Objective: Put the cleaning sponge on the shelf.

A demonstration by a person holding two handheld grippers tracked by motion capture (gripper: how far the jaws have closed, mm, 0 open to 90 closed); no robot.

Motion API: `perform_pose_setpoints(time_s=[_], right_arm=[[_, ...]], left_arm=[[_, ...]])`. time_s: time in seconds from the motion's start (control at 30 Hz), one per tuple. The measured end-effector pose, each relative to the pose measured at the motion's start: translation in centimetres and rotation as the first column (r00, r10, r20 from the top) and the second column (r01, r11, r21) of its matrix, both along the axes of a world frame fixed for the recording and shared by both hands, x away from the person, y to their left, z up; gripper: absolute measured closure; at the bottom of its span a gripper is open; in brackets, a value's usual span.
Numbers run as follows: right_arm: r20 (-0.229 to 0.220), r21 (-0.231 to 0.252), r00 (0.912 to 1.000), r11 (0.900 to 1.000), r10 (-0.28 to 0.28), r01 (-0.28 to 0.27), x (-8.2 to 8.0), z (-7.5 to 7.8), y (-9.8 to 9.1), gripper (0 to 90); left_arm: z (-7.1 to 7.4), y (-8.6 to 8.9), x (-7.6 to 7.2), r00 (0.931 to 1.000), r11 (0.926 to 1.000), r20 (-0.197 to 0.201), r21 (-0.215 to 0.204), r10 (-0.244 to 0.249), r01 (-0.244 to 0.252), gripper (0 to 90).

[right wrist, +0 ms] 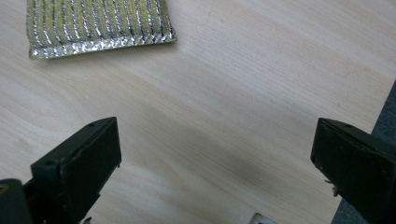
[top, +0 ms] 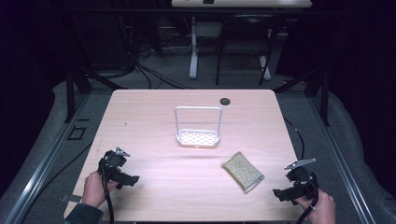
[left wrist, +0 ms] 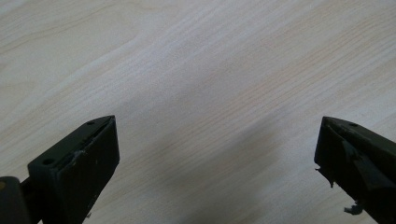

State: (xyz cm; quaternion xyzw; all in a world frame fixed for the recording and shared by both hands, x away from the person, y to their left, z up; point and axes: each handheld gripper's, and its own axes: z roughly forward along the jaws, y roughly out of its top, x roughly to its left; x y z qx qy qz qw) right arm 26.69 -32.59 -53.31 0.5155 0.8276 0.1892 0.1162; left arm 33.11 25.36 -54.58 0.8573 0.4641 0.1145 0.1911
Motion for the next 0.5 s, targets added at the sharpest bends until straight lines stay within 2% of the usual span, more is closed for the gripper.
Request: perform_pose_setpoints(time_s=[0.33, 0.5], right_arm=[[0.021, 0.021, 0.9994, 0.9994, 0.026, -0.027, 0.2, 0.5, 1.1, 1.4], [0.01, 0.016, 0.9983, 0.9982, 0.057, -0.057, 0.7, 0.6, 2.1, 1.3]], left_arm=[[0.0, -0.1, 0.0, 1.0, 1.0, -0.002, 0.002, -0.003, 0.003, 0.0], [0.0, -0.1, 0.0, 1.0, 1.0, -0.001, 0.0, -0.006, 0.006, 0.0]])
